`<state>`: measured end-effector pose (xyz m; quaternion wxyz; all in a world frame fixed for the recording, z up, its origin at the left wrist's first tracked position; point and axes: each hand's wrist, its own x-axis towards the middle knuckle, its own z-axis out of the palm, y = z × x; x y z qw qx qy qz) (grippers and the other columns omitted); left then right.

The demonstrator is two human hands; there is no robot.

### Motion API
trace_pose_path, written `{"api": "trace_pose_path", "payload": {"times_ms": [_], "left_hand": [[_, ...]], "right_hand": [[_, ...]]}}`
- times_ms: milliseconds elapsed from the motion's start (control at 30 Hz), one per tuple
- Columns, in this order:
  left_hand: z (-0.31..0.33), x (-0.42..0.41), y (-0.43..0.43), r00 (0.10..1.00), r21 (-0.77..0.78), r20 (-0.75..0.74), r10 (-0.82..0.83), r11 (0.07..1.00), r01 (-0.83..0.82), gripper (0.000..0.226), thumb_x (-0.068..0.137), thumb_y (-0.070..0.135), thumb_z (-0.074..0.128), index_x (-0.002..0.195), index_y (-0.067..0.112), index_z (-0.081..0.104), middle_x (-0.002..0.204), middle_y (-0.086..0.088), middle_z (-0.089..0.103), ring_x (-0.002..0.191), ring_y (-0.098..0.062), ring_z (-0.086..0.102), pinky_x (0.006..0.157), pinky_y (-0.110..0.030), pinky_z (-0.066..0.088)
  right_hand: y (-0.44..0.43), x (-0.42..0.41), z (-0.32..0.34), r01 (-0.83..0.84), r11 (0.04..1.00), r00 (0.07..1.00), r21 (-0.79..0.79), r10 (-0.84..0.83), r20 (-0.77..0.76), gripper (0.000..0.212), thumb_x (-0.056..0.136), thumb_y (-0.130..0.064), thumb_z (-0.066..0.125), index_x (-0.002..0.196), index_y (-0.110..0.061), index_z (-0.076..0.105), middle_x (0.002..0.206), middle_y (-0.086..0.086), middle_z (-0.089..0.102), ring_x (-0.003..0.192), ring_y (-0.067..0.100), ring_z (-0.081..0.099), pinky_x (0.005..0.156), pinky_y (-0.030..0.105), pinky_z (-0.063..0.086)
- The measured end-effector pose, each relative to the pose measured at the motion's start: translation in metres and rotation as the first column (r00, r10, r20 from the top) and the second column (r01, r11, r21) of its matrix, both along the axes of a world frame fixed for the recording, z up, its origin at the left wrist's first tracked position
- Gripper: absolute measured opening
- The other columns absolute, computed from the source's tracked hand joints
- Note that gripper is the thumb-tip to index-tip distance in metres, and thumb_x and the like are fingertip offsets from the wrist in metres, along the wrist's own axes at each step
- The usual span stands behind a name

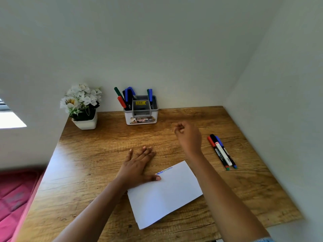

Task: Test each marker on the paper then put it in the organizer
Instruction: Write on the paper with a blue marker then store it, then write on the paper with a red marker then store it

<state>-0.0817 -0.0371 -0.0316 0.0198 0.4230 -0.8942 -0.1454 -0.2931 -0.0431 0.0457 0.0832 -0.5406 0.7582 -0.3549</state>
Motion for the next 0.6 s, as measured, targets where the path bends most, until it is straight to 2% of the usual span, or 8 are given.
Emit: {"api": "trace_pose_path", "payload": {"times_ms": [133, 267, 400, 600], "left_hand": [[-0.003, -0.002, 0.001, 1.0, 0.002, 0.023, 0.003, 1.0, -0.003, 0.114, 0.059, 0.097, 0.017, 0.152, 0.033, 0.002, 0.156, 0.014, -0.008, 0.14, -0.004, -0.019, 0.11, -0.041, -0.021], [-0.002, -0.002, 0.002, 0.999, 0.006, 0.05, -0.003, 1.0, 0.002, 0.113, 0.06, 0.097, 0.017, 0.152, 0.033, -0.001, 0.154, 0.015, -0.013, 0.14, -0.005, -0.022, 0.111, -0.042, -0.02], [0.0, -0.001, 0.004, 0.999, 0.013, 0.04, -0.011, 1.0, 0.01, 0.114, 0.059, 0.097, 0.019, 0.151, 0.034, -0.001, 0.154, 0.015, -0.014, 0.14, -0.006, -0.022, 0.111, -0.043, -0.02], [0.004, 0.002, 0.009, 0.997, 0.005, 0.033, -0.065, 0.998, 0.065, 0.113, 0.058, 0.097, 0.023, 0.151, 0.036, 0.0, 0.153, 0.016, -0.013, 0.14, -0.006, -0.022, 0.113, -0.044, -0.019]], "right_hand": [[0.044, -0.039, -0.021, 0.168, 0.984, 0.981, 0.059, -0.161, -0.11, 0.012, 0.087, -0.018, 0.064, 0.099, -0.015, 0.066, 0.089, 0.0, 0.07, 0.077, 0.012, 0.062, 0.056, 0.02, 0.038], [0.066, -0.069, -0.032, 0.294, 0.948, 0.928, 0.124, -0.252, -0.275, 0.022, 0.087, -0.013, 0.061, 0.108, -0.011, 0.064, 0.099, 0.008, 0.069, 0.092, 0.025, 0.063, 0.067, 0.031, 0.048], [0.072, -0.086, -0.032, 0.38, 0.899, 0.878, 0.217, -0.276, -0.392, 0.032, 0.09, -0.017, 0.06, 0.121, -0.01, 0.059, 0.107, 0.012, 0.065, 0.1, 0.028, 0.058, 0.068, 0.033, 0.046], [0.068, -0.092, -0.038, 0.397, 0.881, 0.852, 0.259, -0.248, -0.46, 0.034, 0.09, -0.016, 0.061, 0.123, -0.011, 0.057, 0.105, 0.011, 0.067, 0.099, 0.025, 0.057, 0.067, 0.034, 0.05]]}}
